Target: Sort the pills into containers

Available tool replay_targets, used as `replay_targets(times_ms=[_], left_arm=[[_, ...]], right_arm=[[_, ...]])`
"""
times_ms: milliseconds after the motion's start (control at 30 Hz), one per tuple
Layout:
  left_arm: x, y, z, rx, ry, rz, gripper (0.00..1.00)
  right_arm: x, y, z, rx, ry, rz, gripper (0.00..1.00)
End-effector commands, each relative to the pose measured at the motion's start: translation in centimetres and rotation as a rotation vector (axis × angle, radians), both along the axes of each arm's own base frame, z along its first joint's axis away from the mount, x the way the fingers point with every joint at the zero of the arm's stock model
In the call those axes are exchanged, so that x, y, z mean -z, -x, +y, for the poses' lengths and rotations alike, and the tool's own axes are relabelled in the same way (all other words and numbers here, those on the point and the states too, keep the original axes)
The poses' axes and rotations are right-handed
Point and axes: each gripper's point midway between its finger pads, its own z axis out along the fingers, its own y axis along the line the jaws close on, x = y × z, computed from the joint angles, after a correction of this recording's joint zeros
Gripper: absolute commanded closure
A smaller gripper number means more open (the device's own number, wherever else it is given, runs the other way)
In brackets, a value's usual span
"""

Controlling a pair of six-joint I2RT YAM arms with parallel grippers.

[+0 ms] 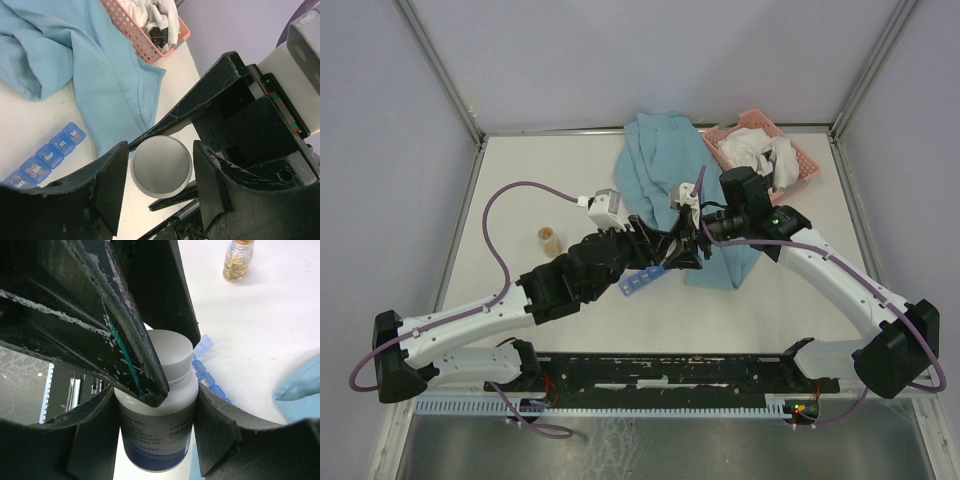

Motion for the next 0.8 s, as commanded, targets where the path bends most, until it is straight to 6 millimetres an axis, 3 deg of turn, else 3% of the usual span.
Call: replay_targets(times_ms=[0, 133, 500, 767], left_arm=[[-1.4, 0.3, -0.2, 0.012, 0.041, 0.006, 0.38], [-1.2, 0.4, -0.4, 0.024, 0.029, 0.014, 0.43], [-1.2, 1.8, -1.1, 0.168, -0.041, -0.092, 0.77], [-2.5, 6.2, -1.7, 0.553, -0.034, -0.428, 0.74]], right_arm=[[-2.8, -0.7, 0.4, 0.0, -0.052, -0.08, 0.91], [-2.8, -0.7, 0.4, 0.0, -0.051, -0.08, 0.91], [-3.2, -0.2, 0.6, -0.026, -0.075, -0.049, 0.91], [-4.8, 1.6, 1.3, -0.109, -0.173, 0.075, 0.91]])
